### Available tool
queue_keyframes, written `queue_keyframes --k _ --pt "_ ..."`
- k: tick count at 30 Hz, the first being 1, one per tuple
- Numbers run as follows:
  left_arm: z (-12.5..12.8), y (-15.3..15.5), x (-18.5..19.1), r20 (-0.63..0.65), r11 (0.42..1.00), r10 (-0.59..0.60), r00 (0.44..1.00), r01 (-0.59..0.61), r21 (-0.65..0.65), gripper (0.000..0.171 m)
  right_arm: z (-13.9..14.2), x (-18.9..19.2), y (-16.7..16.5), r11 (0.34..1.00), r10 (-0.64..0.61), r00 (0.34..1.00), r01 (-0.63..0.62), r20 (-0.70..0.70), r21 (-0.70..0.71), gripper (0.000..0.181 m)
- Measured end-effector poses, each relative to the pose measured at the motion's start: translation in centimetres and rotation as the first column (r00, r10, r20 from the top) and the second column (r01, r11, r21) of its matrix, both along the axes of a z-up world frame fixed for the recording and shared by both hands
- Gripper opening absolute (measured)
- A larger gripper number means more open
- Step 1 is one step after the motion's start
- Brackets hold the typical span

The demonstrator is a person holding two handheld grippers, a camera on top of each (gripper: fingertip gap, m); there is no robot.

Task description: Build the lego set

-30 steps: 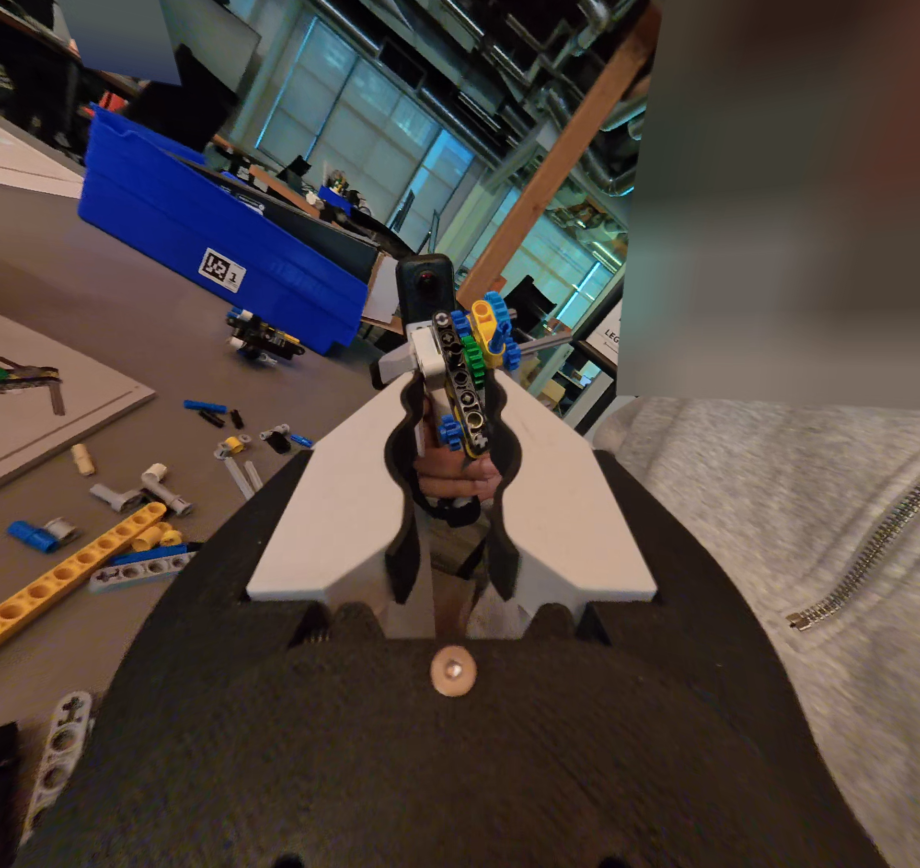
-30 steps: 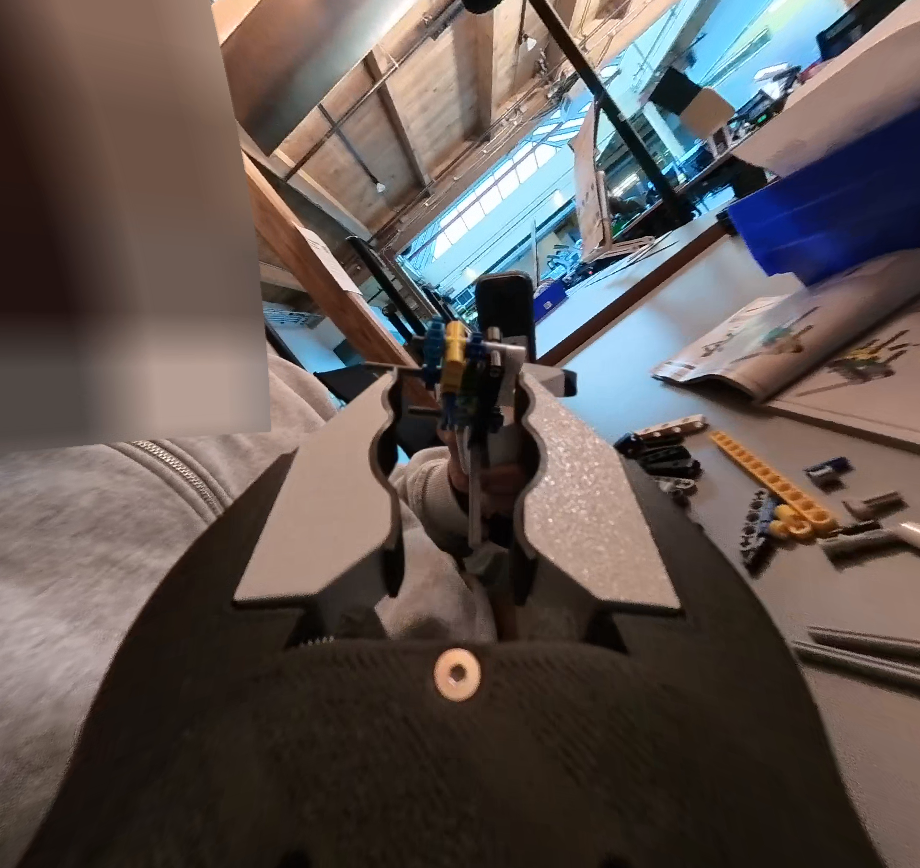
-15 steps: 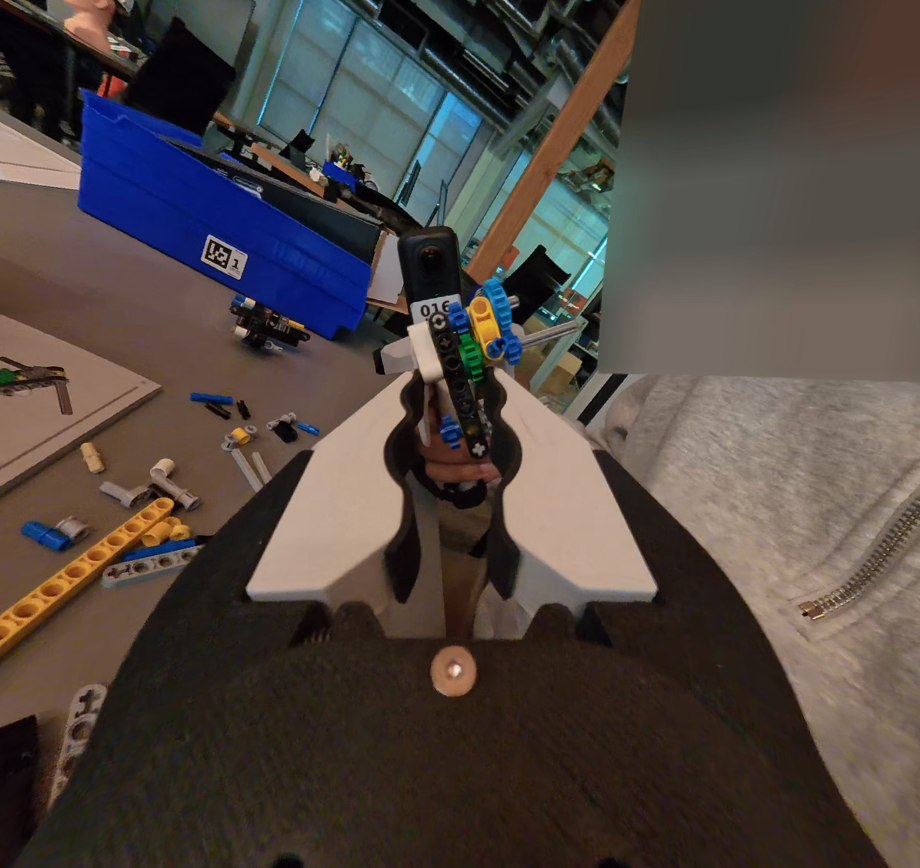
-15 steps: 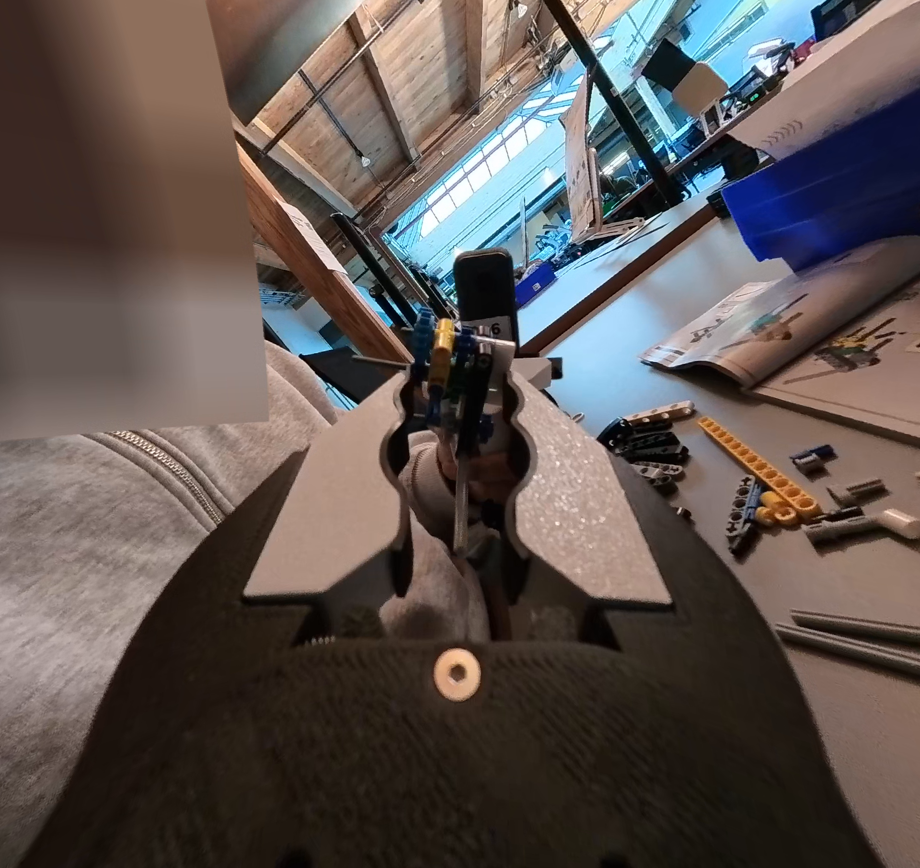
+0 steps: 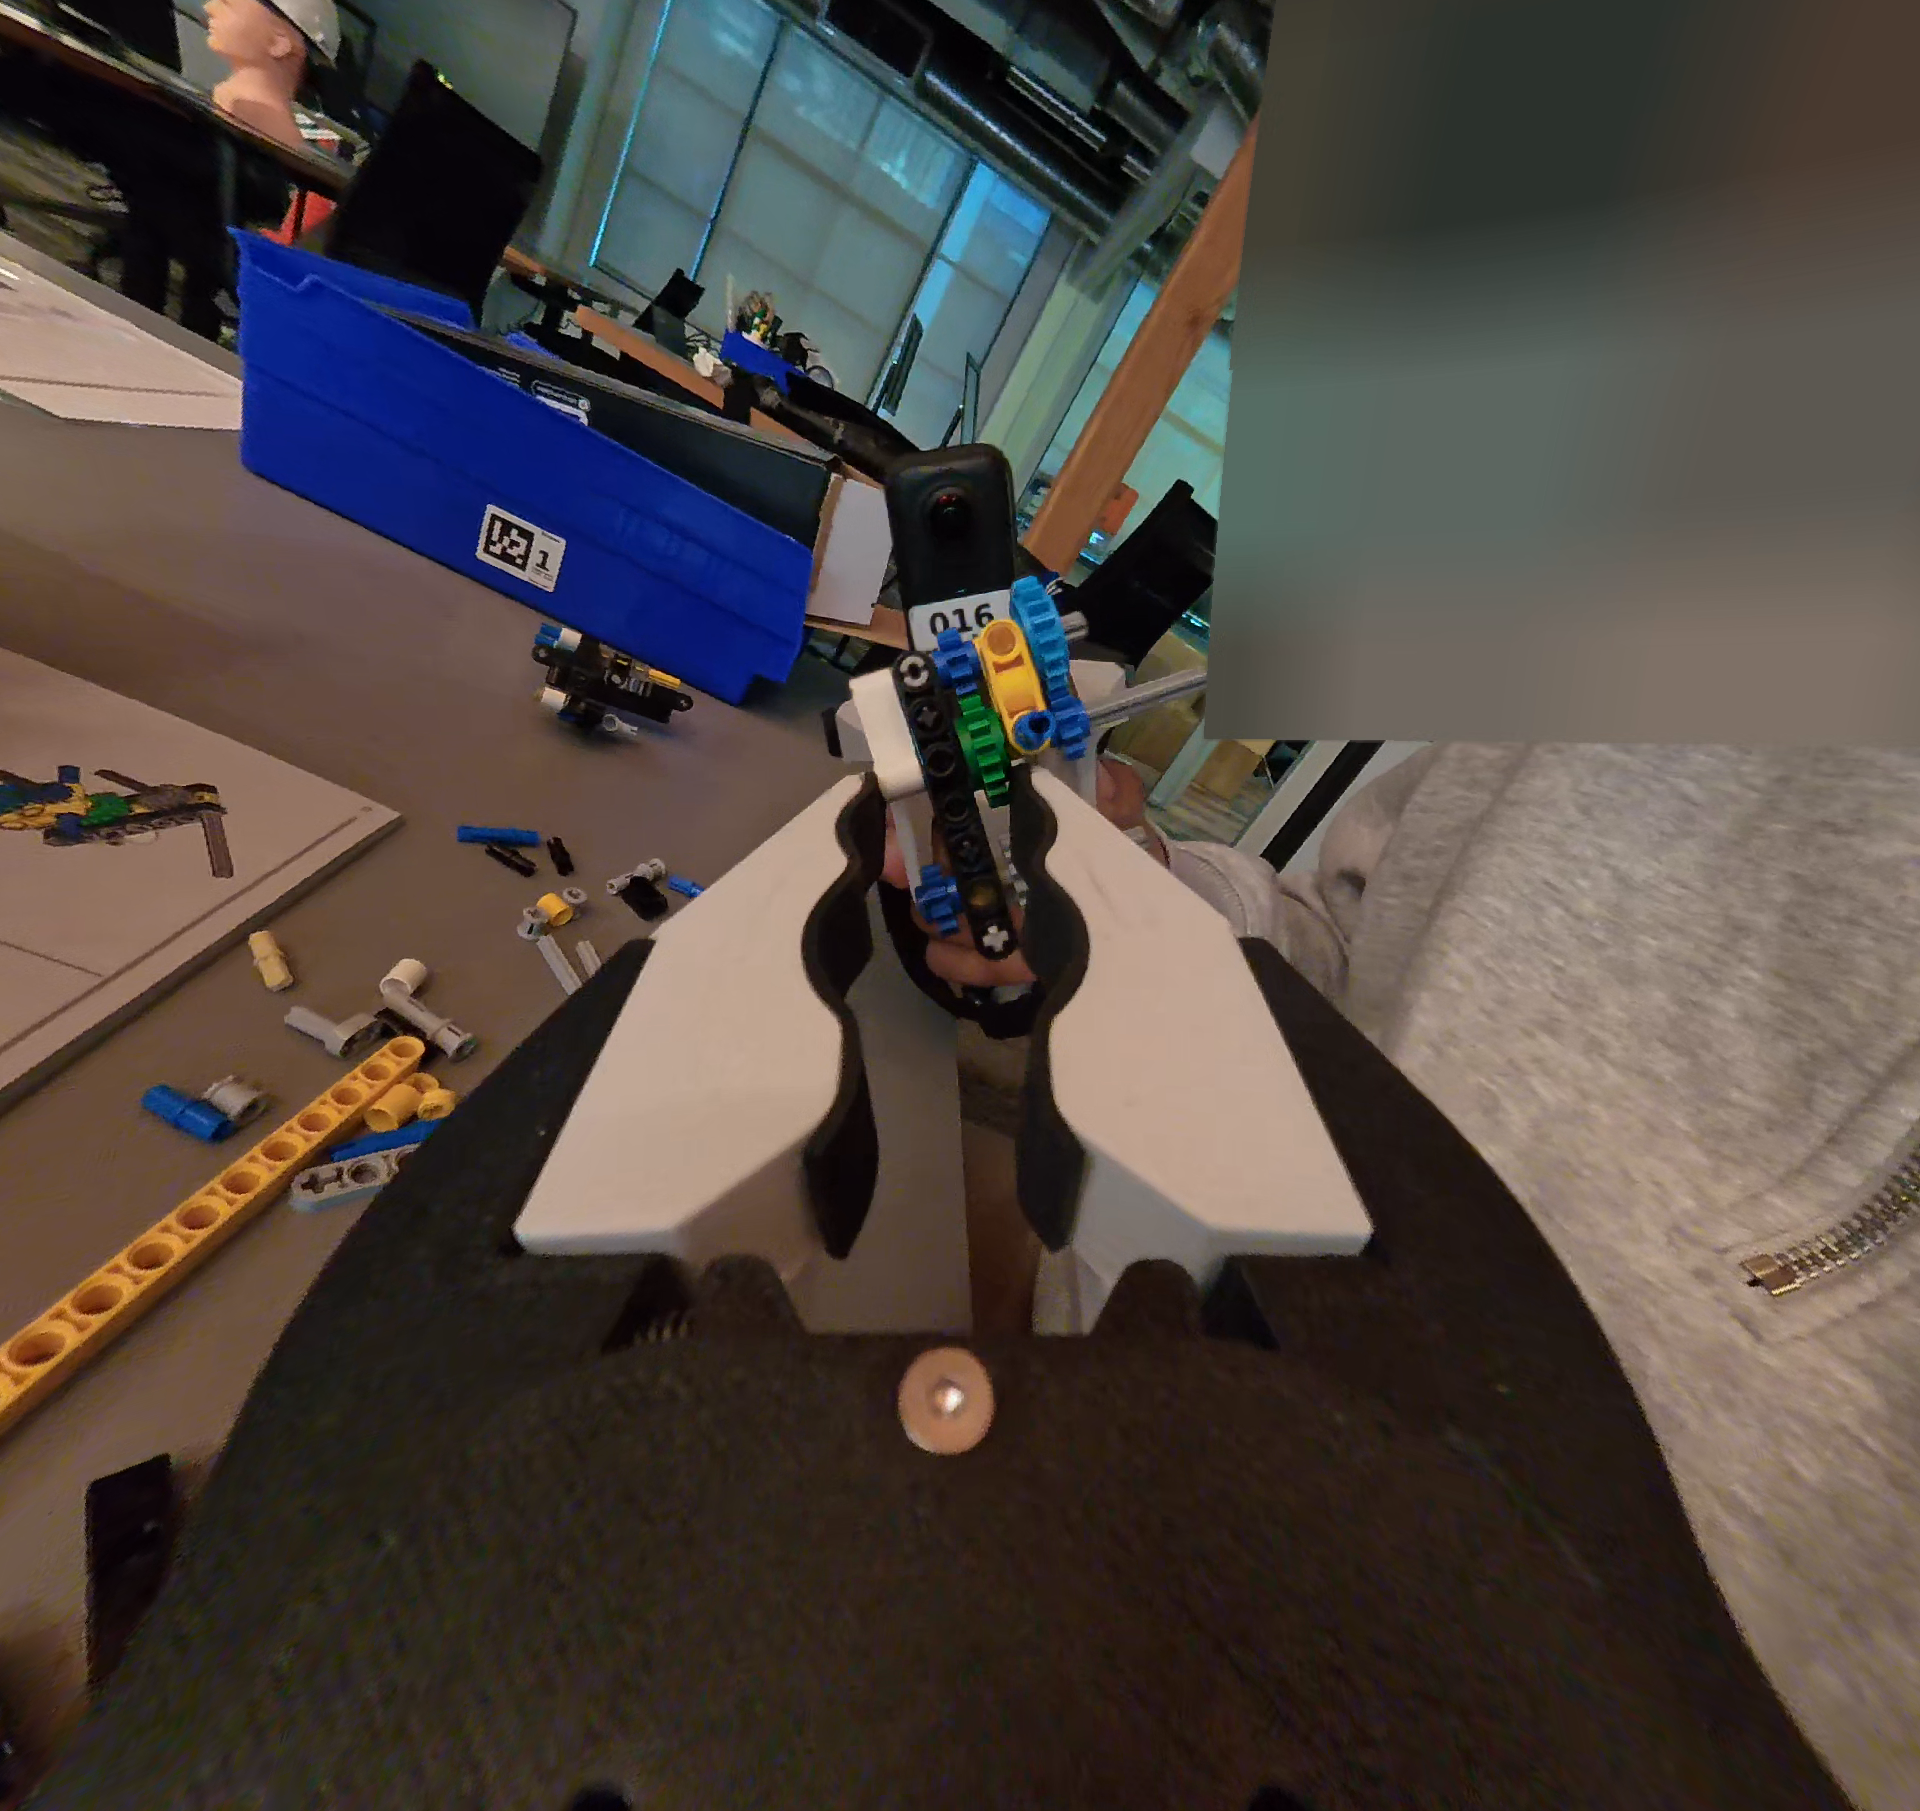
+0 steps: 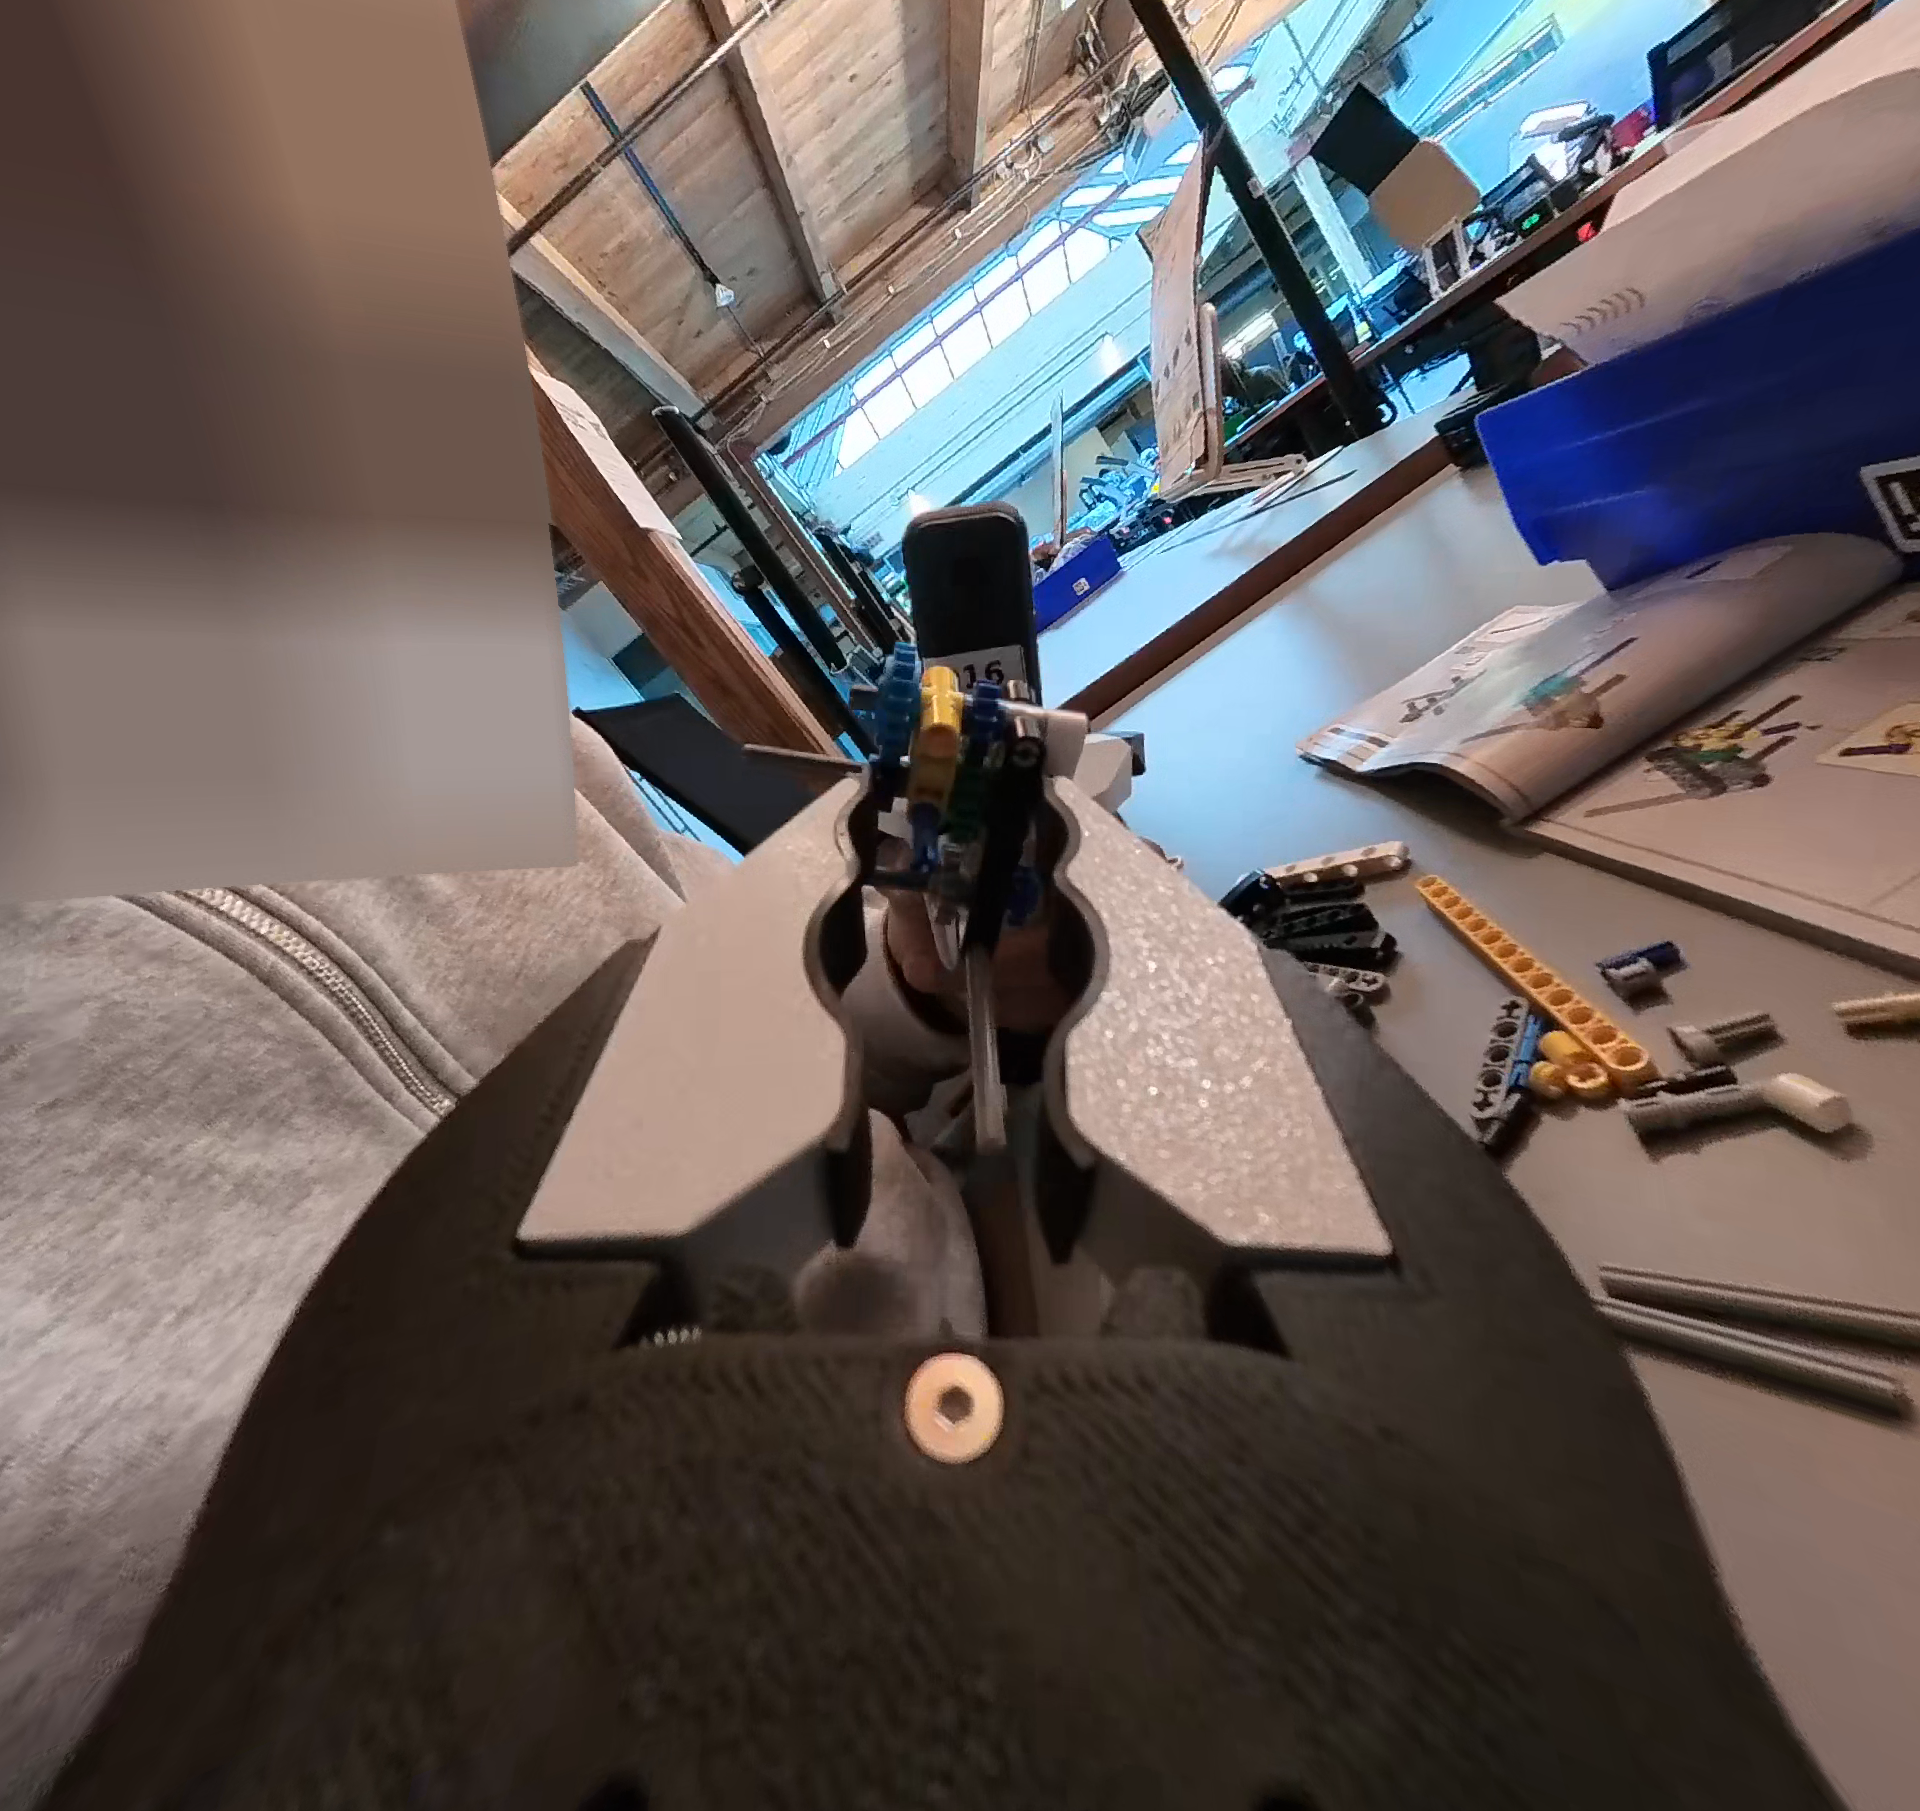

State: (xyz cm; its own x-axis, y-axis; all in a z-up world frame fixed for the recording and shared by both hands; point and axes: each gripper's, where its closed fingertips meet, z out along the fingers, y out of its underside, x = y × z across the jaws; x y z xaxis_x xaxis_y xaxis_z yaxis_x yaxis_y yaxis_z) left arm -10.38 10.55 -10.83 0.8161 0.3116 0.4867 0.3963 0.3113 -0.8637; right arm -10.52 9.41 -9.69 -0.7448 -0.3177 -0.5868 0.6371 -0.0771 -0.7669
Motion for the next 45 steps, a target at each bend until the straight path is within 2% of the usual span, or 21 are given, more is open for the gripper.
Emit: queue_keyframes --k 3,6,9,12,16,19,22,24,26,29,39,43,45 --pt "0.3 0.0 -0.1 -0.009 1.0 0.008 1.0 -0.008 0.012 0.021 0.2 -0.1 0.1 1.0 -0.008 1.0 0.008 0.012 -0.016 0.029" --pt "0.6 -0.6 -0.4 -0.035 0.999 0.049 0.998 -0.049 0.011 0.021 0.7 -0.6 0.6 0.998 -0.042 0.999 0.041 -0.008 -0.045 0.041" --pt "0.5 -1.8 -1.2 -0.095 0.986 0.158 0.983 -0.162 -0.034 0.021 1.3 -1.3 1.5 0.993 -0.101 0.994 0.097 -0.051 -0.072 0.046" --pt "0.0 -2.9 -2.0 -0.196 0.943 0.272 0.942 -0.302 -0.141 0.021 1.0 -1.9 1.8 0.984 -0.176 0.977 0.172 -0.124 -0.047 0.05" --pt "-1.1 -3.5 -2.8 -0.356 0.835 0.343 0.869 -0.456 -0.308 0.021 0.6 -1.4 1.4 0.971 -0.234 0.939 0.239 -0.253 -0.011 0.049" --pt "-2.0 -3.2 -2.9 -0.449 0.761 0.317 0.836 -0.506 -0.405 0.021 0.1 -1.2 1.1 0.964 -0.241 0.916 0.266 -0.322 0.033 0.048" --pt "-2.5 -2.4 -2.5 -0.523 0.713 0.266 0.81 -0.53 -0.459 0.021 -0.5 -1.5 1.0 0.96 -0.24 0.927 0.271 -0.29 0.071 0.049" --pt "-2.8 -2.0 -2.4 -0.568 0.679 0.23 0.79 -0.548 -0.488 0.021 -1.1 -1.9 1.0 0.961 -0.228 0.951 0.254 -0.208 0.106 0.052" --pt "-3.2 -1.7 -2.2 -0.612 0.643 0.189 0.768 -0.567 -0.515 0.022 -1.9 -1.8 0.7 0.974 -0.161 0.984 0.172 -0.082 0.145 0.057" --pt "-3.5 -1.3 -2.0 -0.655 0.595 0.145 0.741 -0.594 -0.541 0.022 -2.5 -1.4 0.6 0.986 -0.086 0.994 0.075 0.071 0.147 0.055" --pt "-3.8 0.1 -1.1 -0.701 0.583 0.057 0.711 -0.594 -0.555 0.022 -3.2 -0.9 0.3 0.98 -0.062 0.997 0.051 0.052 0.194 0.025" --pt "-3.6 0.1 -1.1 -0.706 0.589 0.064 0.705 -0.598 -0.544 0.023 -3.2 -0.8 0.2 0.978 -0.068 0.998 0.064 0.013 0.198 0.023" --pt "-3.0 -0.1 -1.2 -0.711 0.596 0.101 0.696 -0.615 -0.517 0.036 -3.0 -0.9 0.3 0.978 -0.082 0.997 0.083 -0.016 0.189 0.023"
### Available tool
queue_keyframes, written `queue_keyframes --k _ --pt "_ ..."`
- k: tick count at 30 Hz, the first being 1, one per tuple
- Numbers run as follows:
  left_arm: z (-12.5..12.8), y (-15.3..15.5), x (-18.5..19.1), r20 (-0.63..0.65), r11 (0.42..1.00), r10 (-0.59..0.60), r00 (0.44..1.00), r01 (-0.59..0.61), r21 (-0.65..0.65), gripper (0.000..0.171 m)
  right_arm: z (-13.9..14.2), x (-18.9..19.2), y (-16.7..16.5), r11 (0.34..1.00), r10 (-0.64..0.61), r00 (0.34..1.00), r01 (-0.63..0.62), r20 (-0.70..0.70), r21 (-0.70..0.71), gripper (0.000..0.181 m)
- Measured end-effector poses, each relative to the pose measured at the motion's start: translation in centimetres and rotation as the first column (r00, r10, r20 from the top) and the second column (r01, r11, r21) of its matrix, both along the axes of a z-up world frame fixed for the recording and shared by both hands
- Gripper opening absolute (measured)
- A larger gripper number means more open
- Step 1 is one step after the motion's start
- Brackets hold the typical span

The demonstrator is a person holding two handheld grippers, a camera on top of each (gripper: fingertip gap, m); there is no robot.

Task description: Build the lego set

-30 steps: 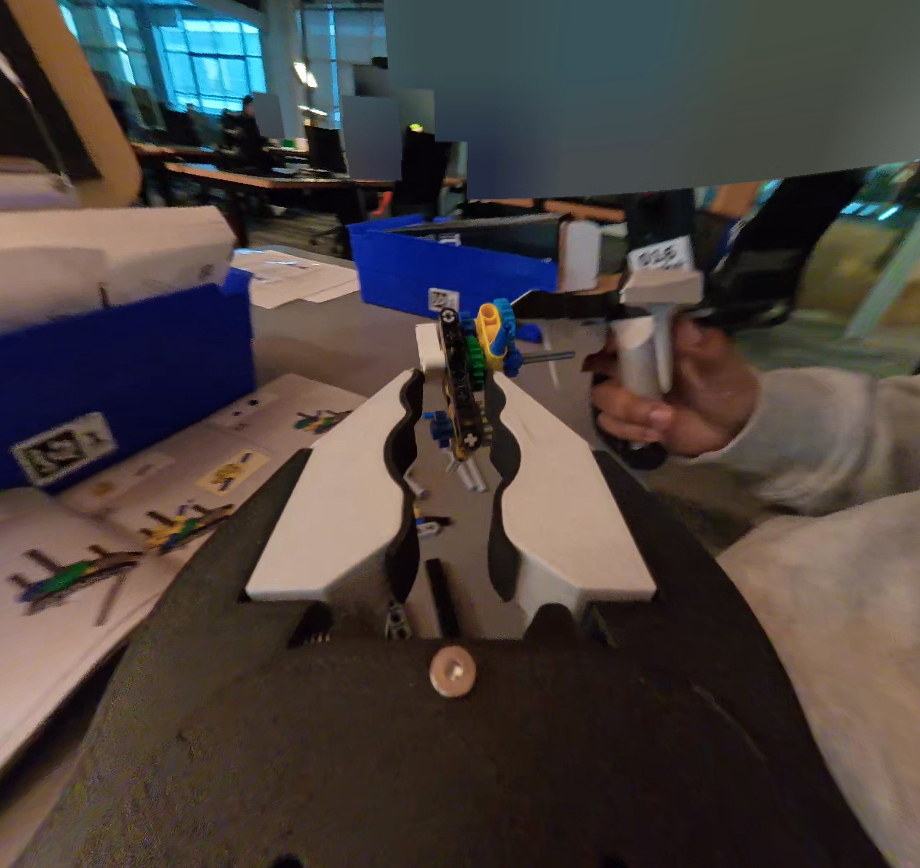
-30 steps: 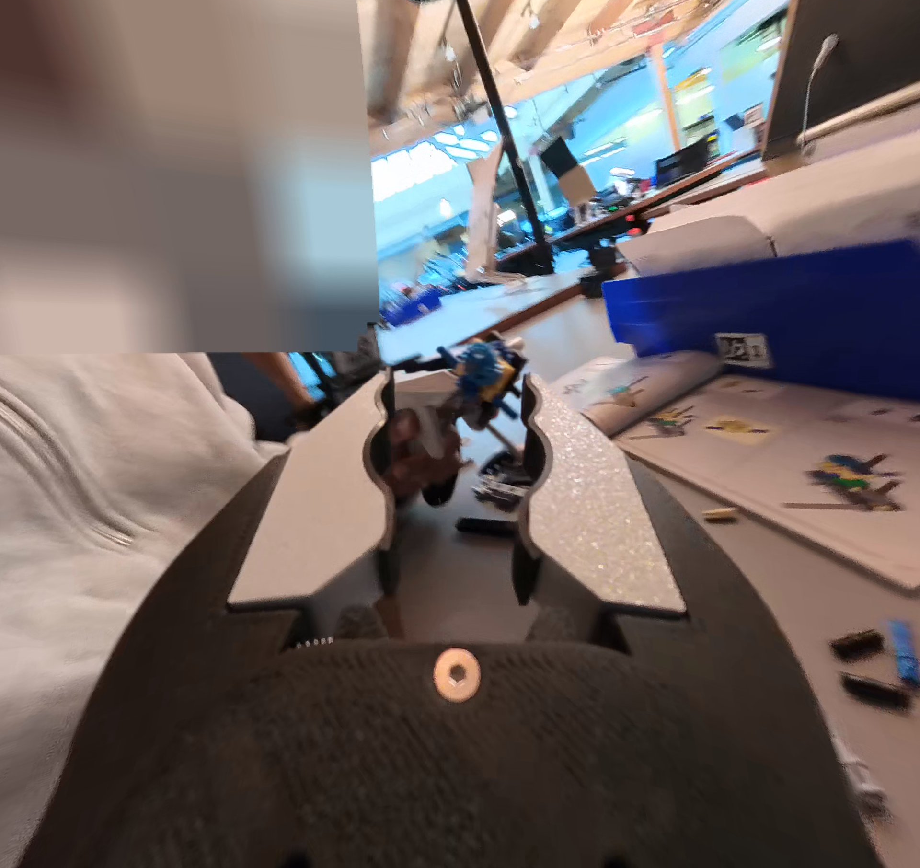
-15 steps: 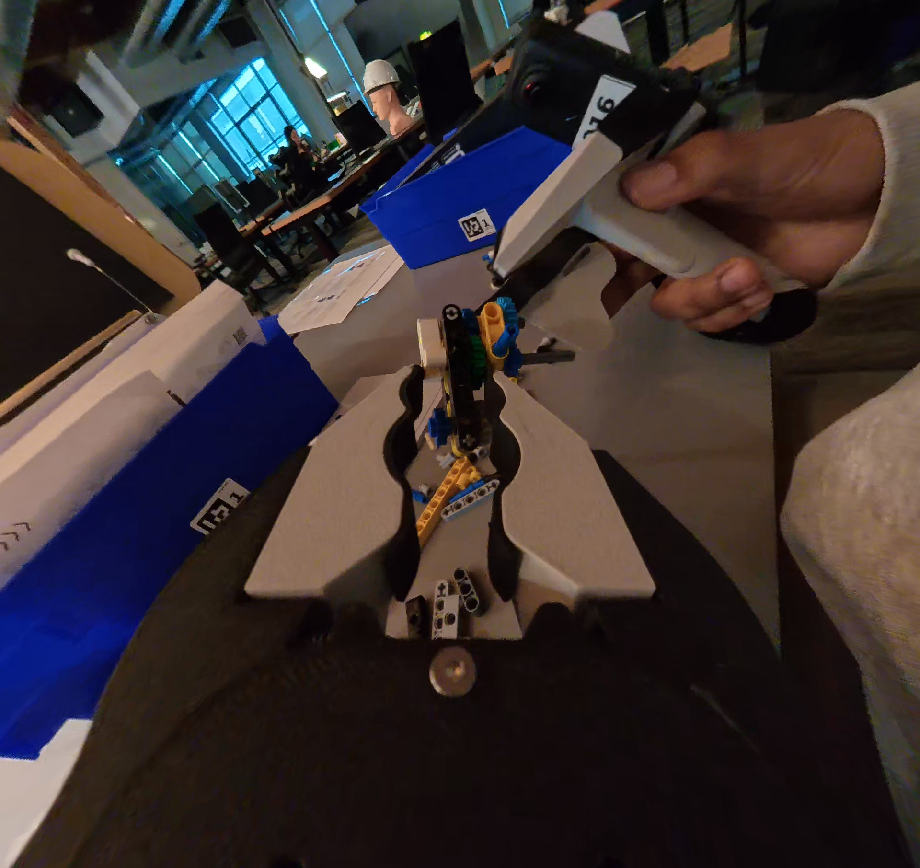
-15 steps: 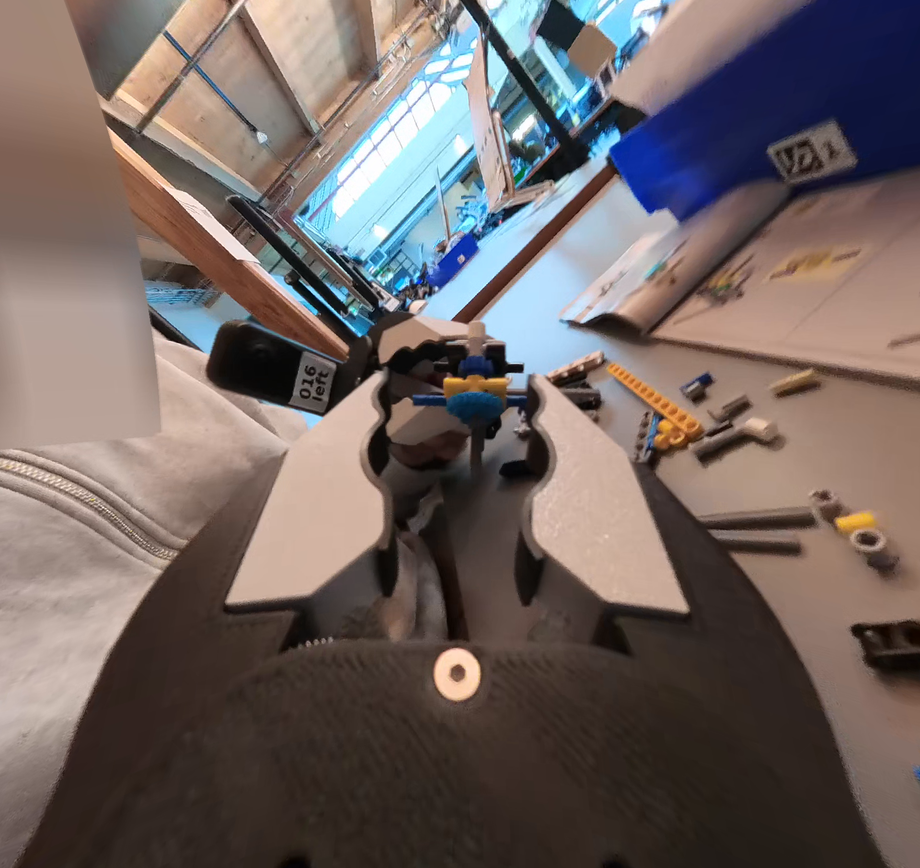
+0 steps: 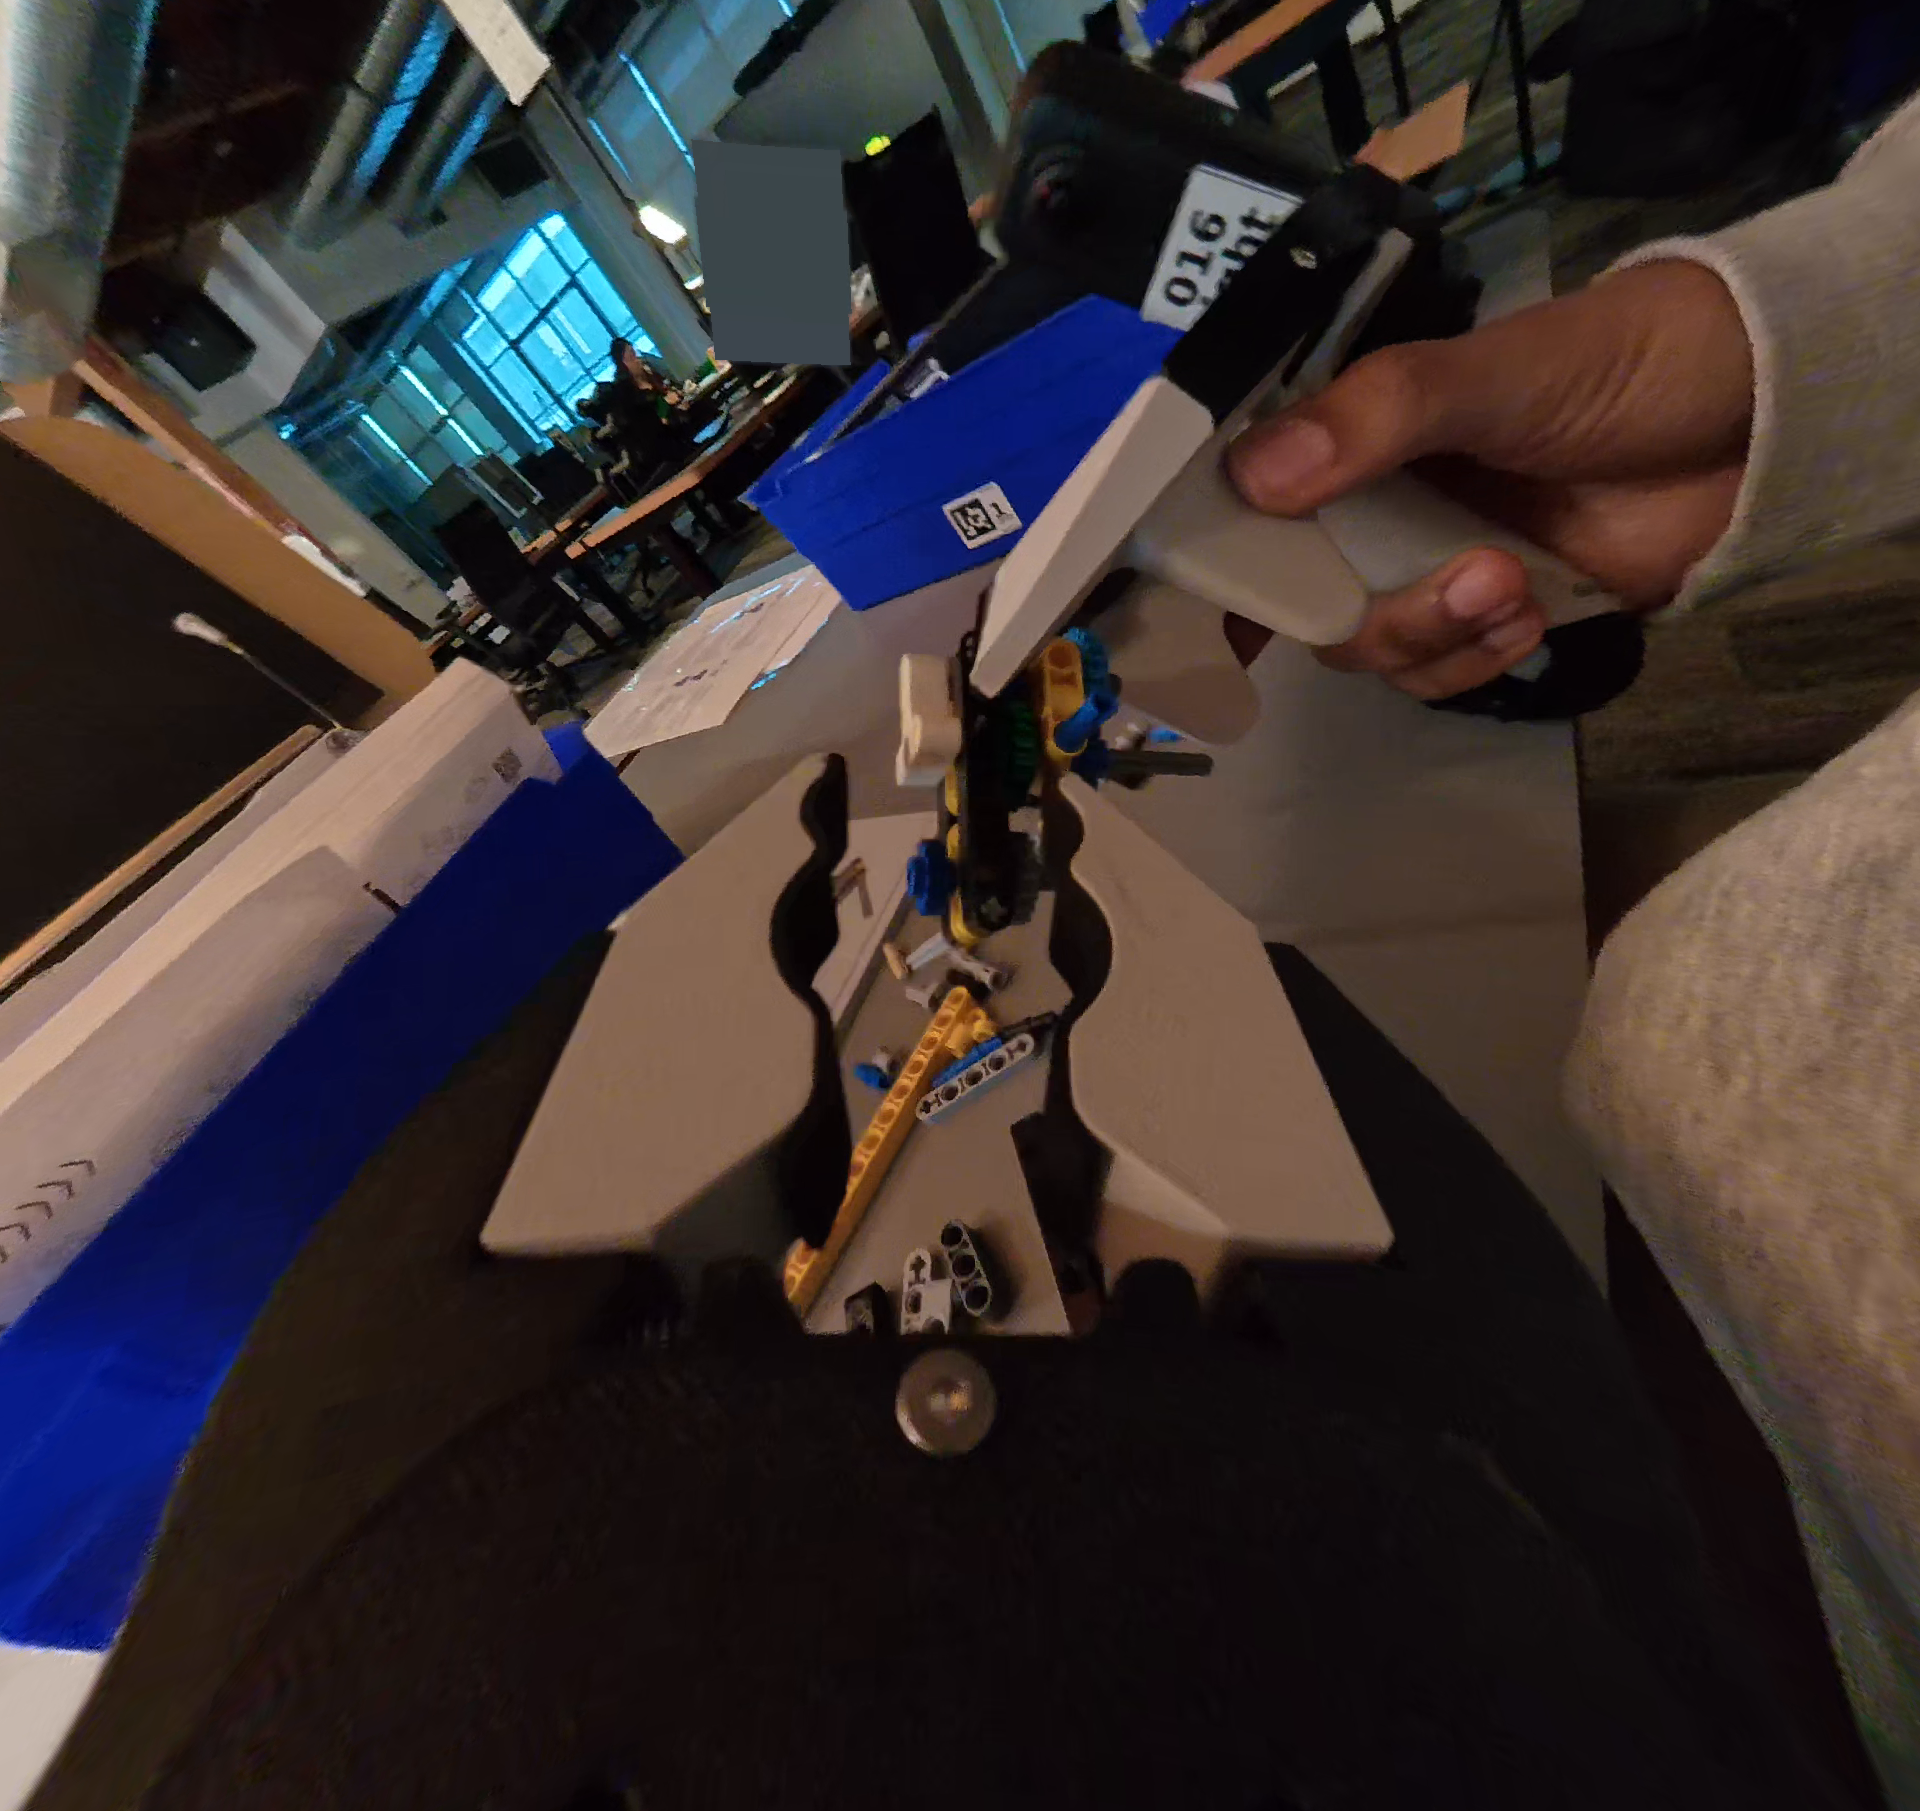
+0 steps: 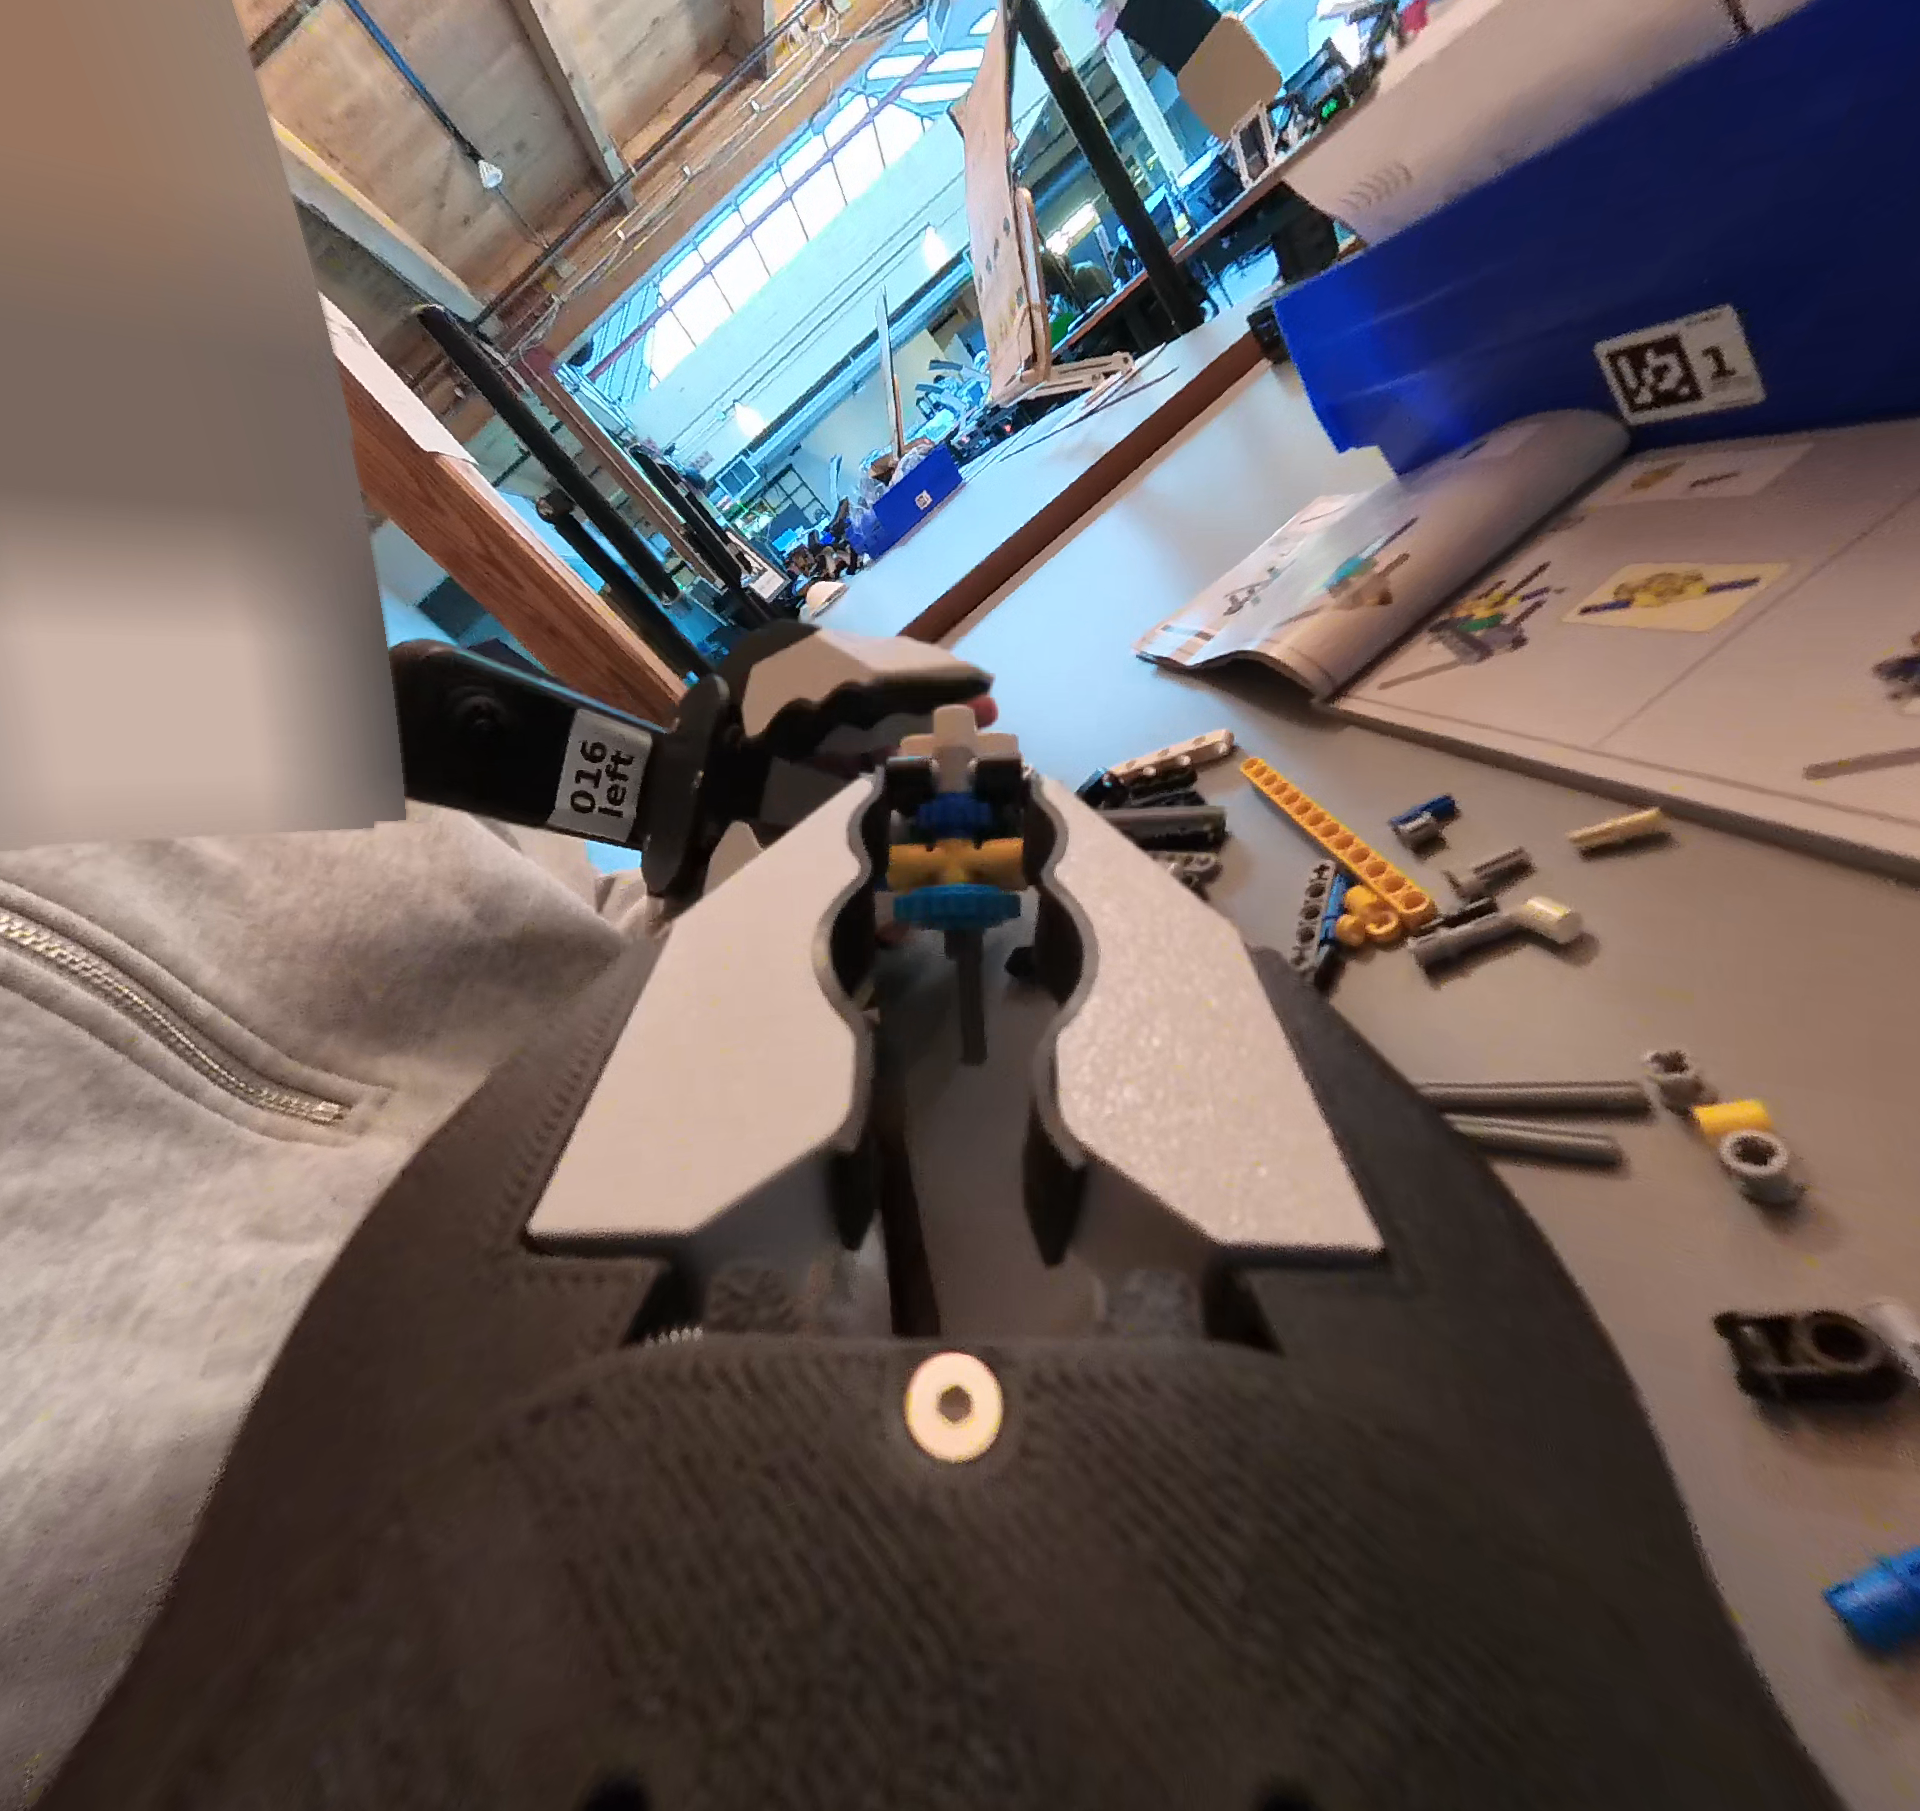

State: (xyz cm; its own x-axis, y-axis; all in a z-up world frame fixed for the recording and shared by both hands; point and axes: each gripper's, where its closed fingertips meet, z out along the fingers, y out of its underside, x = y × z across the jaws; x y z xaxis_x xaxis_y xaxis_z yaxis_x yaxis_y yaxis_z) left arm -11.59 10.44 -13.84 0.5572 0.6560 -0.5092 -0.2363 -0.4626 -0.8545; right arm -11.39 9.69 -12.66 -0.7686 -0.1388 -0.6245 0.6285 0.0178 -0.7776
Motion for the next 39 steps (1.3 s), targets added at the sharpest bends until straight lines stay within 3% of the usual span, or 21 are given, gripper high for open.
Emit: queue_keyframes --k 3,8,13,16,23,28,33,39 --pt "1.0 -0.4 -0.1 0.003 0.997 0.011 1.0 -0.011 0.077 0.05 1.0 -0.2 0.4 0.998 -0.022 0.998 0.019 -0.054 -0.056 0.023" --pt "1.7 0.1 0.7 0.134 0.949 -0.139 0.981 0.094 0.302 0.058 2.7 -0.2 1.2 0.988 -0.084 0.963 0.047 -0.255 -0.148 0.023" --pt "2.8 0.3 1.1 0.291 0.758 -0.397 0.871 0.132 0.639 0.06 4.2 0.9 1.6 0.97 -0.071 0.953 -0.002 -0.294 -0.243 0.023" --pt "3.1 0.5 1.7 0.312 0.653 -0.537 0.784 0.152 0.742 0.058 4.4 1.3 1.6 0.965 -0.054 0.953 -0.027 -0.297 -0.262 0.023" --pt "3.9 0.5 2.4 0.281 0.541 -0.649 0.707 0.169 0.824 0.051 4.8 1.5 1.7 0.954 -0.037 0.962 -0.047 -0.271 -0.296 0.023" --pt "3.6 0.4 2.1 0.291 0.541 -0.646 0.706 0.153 0.827 0.05 4.7 1.4 1.5 0.955 -0.049 0.96 -0.035 -0.277 -0.293 0.023" --pt "4.0 0.2 2.2 0.266 0.491 -0.676 0.688 0.151 0.858 0.038 4.8 1.1 1.6 0.951 -0.064 0.959 -0.024 -0.274 -0.307 0.023" --pt "4.0 -0.1 2.0 0.263 0.483 -0.675 0.689 0.143 0.864 0.038 4.8 1.2 1.5 0.95 -0.077 0.954 -0.017 -0.288 -0.311 0.023"
